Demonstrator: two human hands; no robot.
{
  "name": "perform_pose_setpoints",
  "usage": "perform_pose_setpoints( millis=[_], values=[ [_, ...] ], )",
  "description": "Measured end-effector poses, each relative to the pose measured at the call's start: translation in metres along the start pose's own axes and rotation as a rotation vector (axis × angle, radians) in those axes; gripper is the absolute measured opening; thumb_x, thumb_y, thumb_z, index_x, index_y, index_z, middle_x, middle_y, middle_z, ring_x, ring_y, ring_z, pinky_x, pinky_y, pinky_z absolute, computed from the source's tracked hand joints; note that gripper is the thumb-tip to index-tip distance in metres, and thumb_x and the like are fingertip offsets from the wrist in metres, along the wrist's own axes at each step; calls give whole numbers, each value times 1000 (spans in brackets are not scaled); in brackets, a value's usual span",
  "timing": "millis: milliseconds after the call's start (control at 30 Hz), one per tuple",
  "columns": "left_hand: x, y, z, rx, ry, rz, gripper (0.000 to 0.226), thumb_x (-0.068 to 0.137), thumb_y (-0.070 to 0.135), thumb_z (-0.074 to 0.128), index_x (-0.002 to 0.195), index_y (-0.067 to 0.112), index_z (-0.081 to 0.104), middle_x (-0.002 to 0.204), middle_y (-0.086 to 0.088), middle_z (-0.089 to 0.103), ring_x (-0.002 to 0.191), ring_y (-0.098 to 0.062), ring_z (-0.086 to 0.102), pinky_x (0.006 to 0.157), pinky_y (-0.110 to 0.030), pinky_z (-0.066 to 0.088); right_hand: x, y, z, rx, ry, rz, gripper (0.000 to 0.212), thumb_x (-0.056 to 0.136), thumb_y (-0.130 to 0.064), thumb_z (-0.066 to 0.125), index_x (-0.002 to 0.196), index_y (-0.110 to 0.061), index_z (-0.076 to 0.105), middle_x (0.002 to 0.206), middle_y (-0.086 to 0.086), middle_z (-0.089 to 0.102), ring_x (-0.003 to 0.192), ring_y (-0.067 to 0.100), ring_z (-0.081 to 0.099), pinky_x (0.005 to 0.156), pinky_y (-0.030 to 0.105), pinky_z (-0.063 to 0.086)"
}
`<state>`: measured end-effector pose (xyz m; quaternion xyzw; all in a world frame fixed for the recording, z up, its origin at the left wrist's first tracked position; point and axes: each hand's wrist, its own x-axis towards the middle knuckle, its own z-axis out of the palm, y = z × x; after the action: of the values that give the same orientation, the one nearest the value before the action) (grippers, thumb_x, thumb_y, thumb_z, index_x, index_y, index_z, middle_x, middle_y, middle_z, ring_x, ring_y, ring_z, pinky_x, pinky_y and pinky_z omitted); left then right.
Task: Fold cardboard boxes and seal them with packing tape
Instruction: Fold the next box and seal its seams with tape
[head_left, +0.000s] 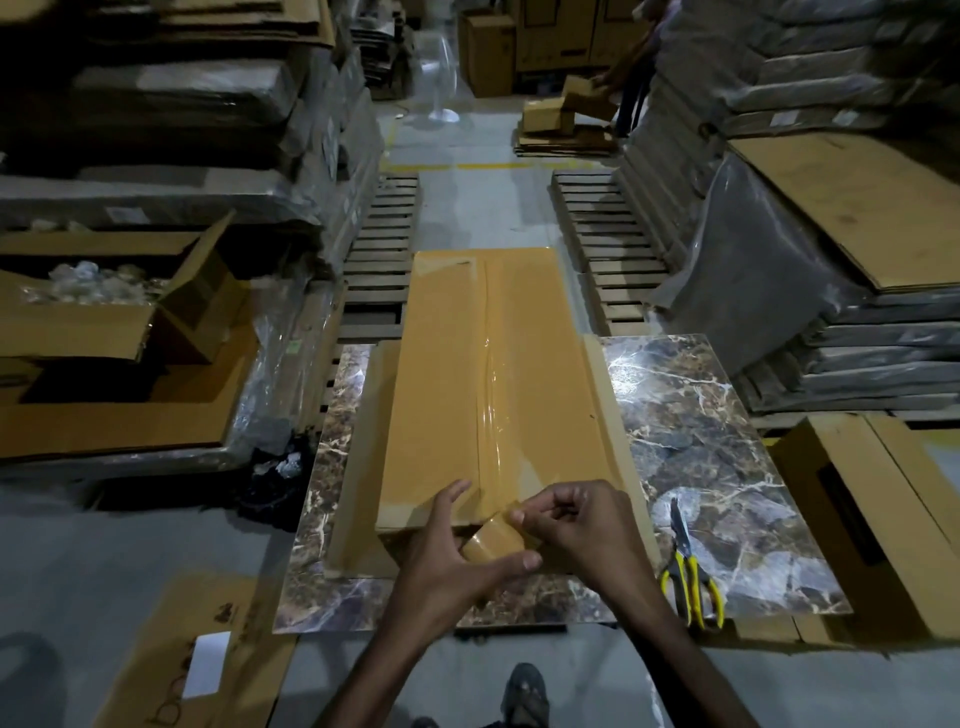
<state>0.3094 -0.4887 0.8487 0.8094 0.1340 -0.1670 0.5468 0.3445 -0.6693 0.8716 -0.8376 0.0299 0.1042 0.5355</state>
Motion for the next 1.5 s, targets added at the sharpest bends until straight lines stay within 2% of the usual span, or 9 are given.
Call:
perform_pose_setpoints(
  millis=[100, 200, 300, 433, 600, 833, 1200, 1333, 1500],
  values=[
    [-7, -17, -4, -128, -42, 85, 73, 58, 66, 93, 119, 42, 62, 113, 17, 70, 100, -6, 69, 71, -20, 54, -2, -2, 9, -43, -2, -19, 16, 78, -34, 91, 69, -25, 80, 62, -7, 73, 59, 10, 71, 60, 39, 63],
    [-9, -17, -12, -71, 31, 137, 30, 70, 44, 95, 83, 28, 74, 71, 2, 73, 62, -13, 70, 52, -31, 52, -7, -3, 20, 5, 19, -5, 12, 79, -29, 90, 74, -22, 82, 63, -7, 74, 59, 13, 73, 60, 41, 64],
    [-7, -16, -27, 187, 118, 116, 40, 67, 62, 89, 81, 26, 78, 64, 5, 74, 54, -15, 70, 52, -39, 57, -9, 0, 22, 116, 82, 22, 10, 77, -26, 90, 76, -20, 83, 69, -4, 77, 64, 17, 75, 65, 43, 65],
    [-3, -14, -56, 220, 189, 103, 49, 61, 61, 91, 57, 18, 69, 53, 7, 67, 44, -4, 60, 45, -23, 44, -7, 8, 12, 294, 89, 72, 23, 68, -37, 91, 77, -17, 83, 75, 7, 78, 70, 28, 74, 72, 49, 61],
    [5, -13, -72, 342, 188, 208, 67, 48, 82, 79, 48, 20, 53, 45, 7, 54, 42, -7, 45, 46, -25, 35, -6, 18, 12, 416, 82, 143, 41, 58, -45, 92, 80, -11, 83, 83, 15, 78, 74, 25, 72, 73, 37, 57],
    [20, -18, -120, 501, 302, 322, 65, 53, 77, 80, 42, 22, 45, 35, 11, 36, 35, -3, 31, 43, -13, 22, -4, 37, -49, 567, 291, 227, 22, 75, -8, 83, 89, 6, 75, 86, 15, 79, 65, 12, 73, 55, 18, 58],
    [49, -44, -168, 669, 358, 421, 87, 53, 98, 55, 39, 12, 52, 35, 0, 49, 33, -13, 47, 51, -17, 32, 3, 75, -70, 603, 342, 351, 12, 85, -7, 79, 90, 4, 75, 84, 13, 77, 69, 14, 72, 59, 19, 60],
    [50, -50, -165, 679, 334, 413, 74, 61, 84, 75, 38, 20, 45, 34, 5, 45, 34, -11, 45, 56, -17, 30, 8, 84, -63, 628, 360, 396, 10, 87, -6, 78, 83, 0, 72, 71, 7, 74, 57, 10, 68, 55, 20, 59],
    [43, -47, -171, 726, 375, 417, 69, 64, 76, 78, 39, 21, 44, 34, 7, 39, 36, -12, 43, 70, -46, 55, 12, 90, -59, 616, 356, 420, 12, 86, -7, 80, 85, 3, 73, 70, 8, 74, 58, 12, 69, 56, 21, 61]
  ],
)
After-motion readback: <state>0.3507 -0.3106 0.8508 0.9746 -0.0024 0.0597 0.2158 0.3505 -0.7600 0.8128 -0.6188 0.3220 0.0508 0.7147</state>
